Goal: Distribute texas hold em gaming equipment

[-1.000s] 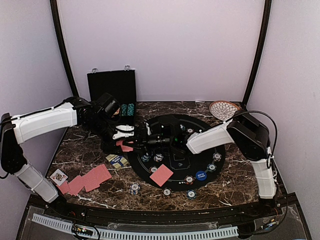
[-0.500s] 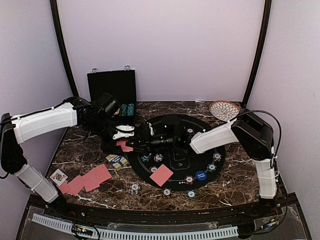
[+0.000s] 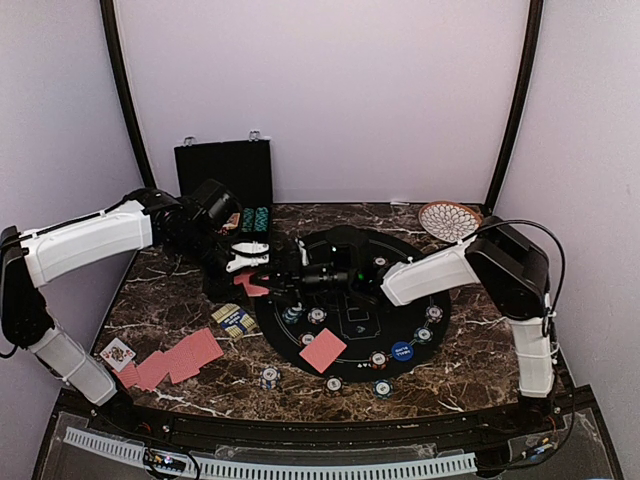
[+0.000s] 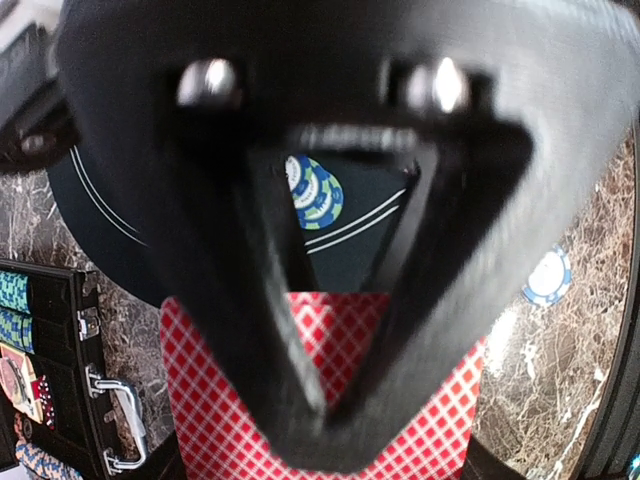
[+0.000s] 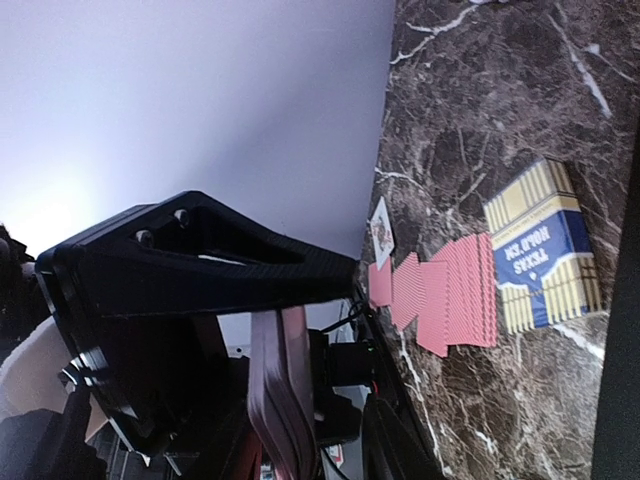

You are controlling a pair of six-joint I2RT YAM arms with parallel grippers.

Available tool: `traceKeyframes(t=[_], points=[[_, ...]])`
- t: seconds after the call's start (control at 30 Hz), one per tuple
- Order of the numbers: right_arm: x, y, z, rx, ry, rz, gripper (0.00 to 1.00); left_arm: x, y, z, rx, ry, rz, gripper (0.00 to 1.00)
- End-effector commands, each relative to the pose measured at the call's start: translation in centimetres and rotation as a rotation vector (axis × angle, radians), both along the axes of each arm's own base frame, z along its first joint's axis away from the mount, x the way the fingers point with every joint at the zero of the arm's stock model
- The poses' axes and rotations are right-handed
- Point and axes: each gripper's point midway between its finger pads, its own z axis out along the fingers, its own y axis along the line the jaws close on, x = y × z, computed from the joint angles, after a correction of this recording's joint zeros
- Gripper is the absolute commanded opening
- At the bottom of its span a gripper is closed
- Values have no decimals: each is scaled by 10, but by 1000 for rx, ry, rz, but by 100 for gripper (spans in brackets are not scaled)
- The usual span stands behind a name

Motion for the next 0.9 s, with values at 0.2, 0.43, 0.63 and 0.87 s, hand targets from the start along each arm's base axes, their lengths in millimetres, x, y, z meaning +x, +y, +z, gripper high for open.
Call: traceKeyframes(t=[0.2,0.43,0.63,0.87], points=[[-7,29,24,200,54,40,25,-2,-7,18,-55,9,9,59],[-2,19,25,201,53,10,0,-8,-1,13,-29,27,6,84],[-4,20,31,206,31,20,0,-12,-1,11,-27,41,-4,98],[-6,21,36,213,15,34,0,-19,2,2,-3,68,-34,94]])
